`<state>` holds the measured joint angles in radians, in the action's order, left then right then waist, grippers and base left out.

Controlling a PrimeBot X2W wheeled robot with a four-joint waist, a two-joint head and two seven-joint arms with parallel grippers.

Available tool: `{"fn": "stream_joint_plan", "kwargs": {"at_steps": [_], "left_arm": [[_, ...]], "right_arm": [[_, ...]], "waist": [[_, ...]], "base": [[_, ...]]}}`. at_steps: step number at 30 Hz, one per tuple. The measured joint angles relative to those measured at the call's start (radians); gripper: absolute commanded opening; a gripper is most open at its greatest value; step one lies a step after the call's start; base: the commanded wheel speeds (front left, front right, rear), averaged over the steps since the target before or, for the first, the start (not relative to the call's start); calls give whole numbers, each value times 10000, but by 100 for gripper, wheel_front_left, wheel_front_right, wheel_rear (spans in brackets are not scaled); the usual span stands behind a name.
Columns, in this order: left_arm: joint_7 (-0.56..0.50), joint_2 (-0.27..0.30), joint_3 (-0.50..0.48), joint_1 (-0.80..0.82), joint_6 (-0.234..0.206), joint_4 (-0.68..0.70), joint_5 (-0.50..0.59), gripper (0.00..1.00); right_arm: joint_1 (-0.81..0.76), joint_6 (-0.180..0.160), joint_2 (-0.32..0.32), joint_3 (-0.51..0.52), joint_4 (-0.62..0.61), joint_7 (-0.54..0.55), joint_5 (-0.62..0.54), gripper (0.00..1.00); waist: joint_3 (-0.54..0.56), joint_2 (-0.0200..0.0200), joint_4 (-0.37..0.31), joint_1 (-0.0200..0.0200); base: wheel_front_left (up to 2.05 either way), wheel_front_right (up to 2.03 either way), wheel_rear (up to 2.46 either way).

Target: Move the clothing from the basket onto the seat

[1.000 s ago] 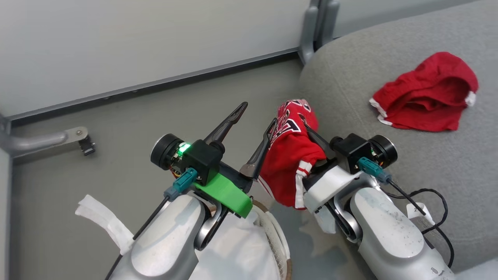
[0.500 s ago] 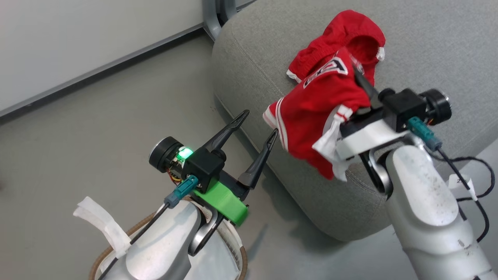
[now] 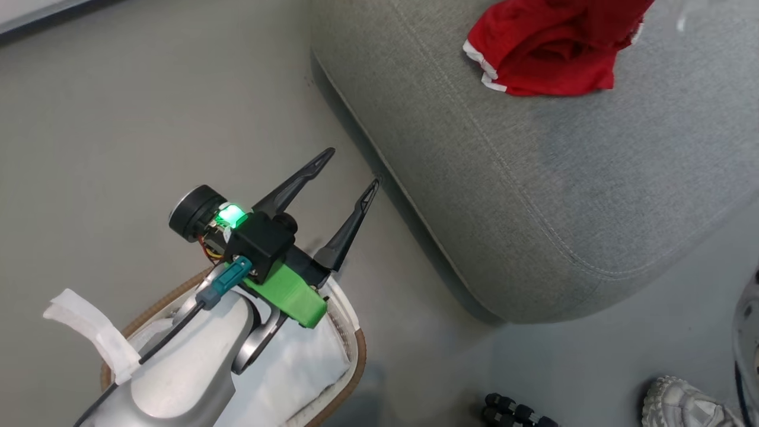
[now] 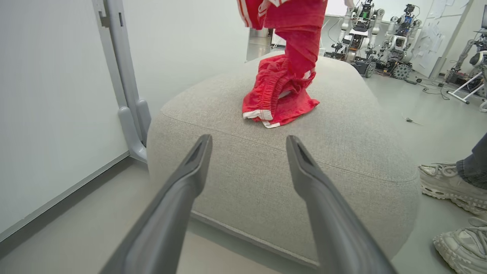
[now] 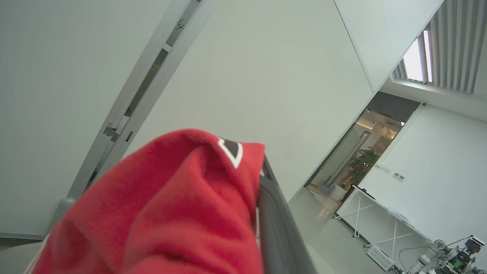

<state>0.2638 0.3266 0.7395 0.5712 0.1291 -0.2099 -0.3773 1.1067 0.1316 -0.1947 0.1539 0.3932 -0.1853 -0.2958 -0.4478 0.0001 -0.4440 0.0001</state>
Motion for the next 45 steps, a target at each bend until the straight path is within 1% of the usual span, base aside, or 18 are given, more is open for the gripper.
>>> {"fn": "stream_joint_plan", "kwargs": {"at_steps": [3,6,9,12,15,16,17,18,20,23,27,30,33,39,44,45], "left_arm": [[2,249,19,58,0,161,-81,100],[2,430,4,134,0,274,-165,100],[2,577,-46,195,0,374,-232,100],[2,675,-42,248,0,431,-272,100],[2,759,-92,246,0,395,-337,100],[2,780,-119,245,0,372,-374,100],[0,786,-144,240,0,339,-376,100],[2,788,-155,230,0,307,-385,100],[2,775,-203,173,0,209,-433,100],[0,690,-270,97,0,79,-447,100],[2,545,-460,-42,0,-186,-481,100],[2,370,-656,-214,0,-416,-520,100],[2,165,-911,-462,0,-727,-539,100],[0,-242,-1423,-882,0,-1204,-545,100],[0,-453,-2266,-1363,0,-1517,-504,100],[0,-533,-2579,-1488,0,-1569,-485,100]], "right_arm": [[513,0,-351,817,79,460,-723,0],[673,0,-391,1534,245,811,-1220,0],[483,0,-267,2236,443,1104,-1674,0],[-128,0,-56,3131,698,1323,-2000,0],[-722,-2,226,4002,817,1206,-2171,0],[-927,-2,345,4195,863,1058,-2242,36],[-1132,0,476,4366,918,876,-2274,55],[-1293,0,564,4456,986,725,-2309,100],[-1631,0,773,4742,1168,309,-2305,100],[-2089,-2,901,5041,1350,-199,-2232,100],[-2741,0,1101,5106,1459,-577,-2138,100],[-3212,0,1191,4916,1417,-711,-1921,100],[-3781,-2,1312,4648,1271,-754,-1632,100],[-5228,-2,1406,3632,537,-763,-809,100],[-5905,-2,1413,2422,31,-763,182,100],[-6047,-2,1450,2117,-52,-763,499,100]], "waist": [[-466,0,285,0],[-864,0,631,0],[-1240,0,972,1],[-1573,0,1293,1],[-1844,0,1569,1],[-1921,0,1655,1],[-1980,0,1726,1],[-2014,0,1774,1],[-2026,0,1841,1],[-1902,0,1851,1],[-1564,0,1792,1],[-1240,0,1741,0],[-881,0,1711,0],[-127,0,1723,0],[466,-1,1790,-1],[613,0,1819,-1]], "base": [[0,0,0],[0,0,0],[0,0,0],[0,0,0],[0,0,0],[0,0,0],[0,0,0],[0,0,0],[0,0,0],[0,0,0],[0,0,0],[0,0,0],[0,0,0],[0,0,0],[0,0,0],[0,0,0]]}}
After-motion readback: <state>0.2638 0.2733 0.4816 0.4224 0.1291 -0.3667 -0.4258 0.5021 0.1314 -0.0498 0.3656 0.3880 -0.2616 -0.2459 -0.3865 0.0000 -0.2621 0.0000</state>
